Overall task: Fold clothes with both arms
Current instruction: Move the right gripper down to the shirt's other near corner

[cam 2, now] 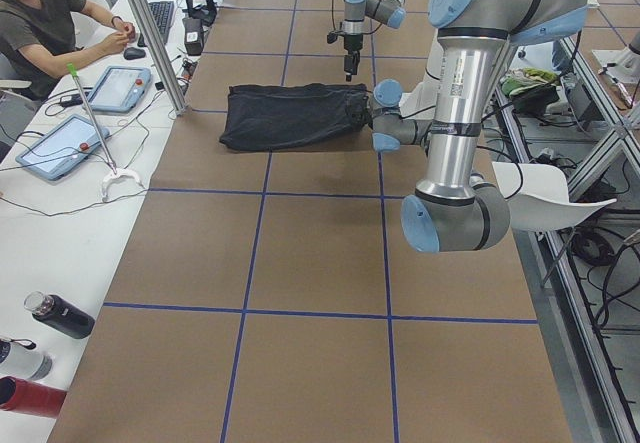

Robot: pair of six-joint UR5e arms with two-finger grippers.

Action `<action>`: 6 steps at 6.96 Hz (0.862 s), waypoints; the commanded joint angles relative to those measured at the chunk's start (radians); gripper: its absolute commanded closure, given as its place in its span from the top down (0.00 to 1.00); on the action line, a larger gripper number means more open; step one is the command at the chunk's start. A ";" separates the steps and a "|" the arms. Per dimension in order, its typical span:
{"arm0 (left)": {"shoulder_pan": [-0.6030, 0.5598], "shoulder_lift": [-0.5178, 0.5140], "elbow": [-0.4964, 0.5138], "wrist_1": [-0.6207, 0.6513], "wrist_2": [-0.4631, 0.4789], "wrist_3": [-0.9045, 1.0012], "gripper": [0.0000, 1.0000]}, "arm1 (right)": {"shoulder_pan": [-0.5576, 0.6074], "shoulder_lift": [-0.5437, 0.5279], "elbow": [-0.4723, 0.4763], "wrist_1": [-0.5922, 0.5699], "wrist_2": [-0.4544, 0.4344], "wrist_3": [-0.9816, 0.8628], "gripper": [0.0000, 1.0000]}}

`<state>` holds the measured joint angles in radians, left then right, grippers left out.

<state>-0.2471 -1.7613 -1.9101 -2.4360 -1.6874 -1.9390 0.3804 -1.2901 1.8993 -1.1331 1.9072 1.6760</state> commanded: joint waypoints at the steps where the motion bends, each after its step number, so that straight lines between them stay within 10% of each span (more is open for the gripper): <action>1: 0.002 -0.003 -0.001 0.000 0.000 0.000 0.00 | -0.015 -0.003 -0.003 -0.034 -0.005 -0.002 1.00; 6: 0.002 -0.004 -0.001 0.000 0.000 -0.002 0.00 | -0.035 0.000 -0.042 -0.036 0.001 -0.007 1.00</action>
<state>-0.2465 -1.7648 -1.9113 -2.4360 -1.6874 -1.9405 0.3481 -1.2888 1.8604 -1.1687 1.9046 1.6678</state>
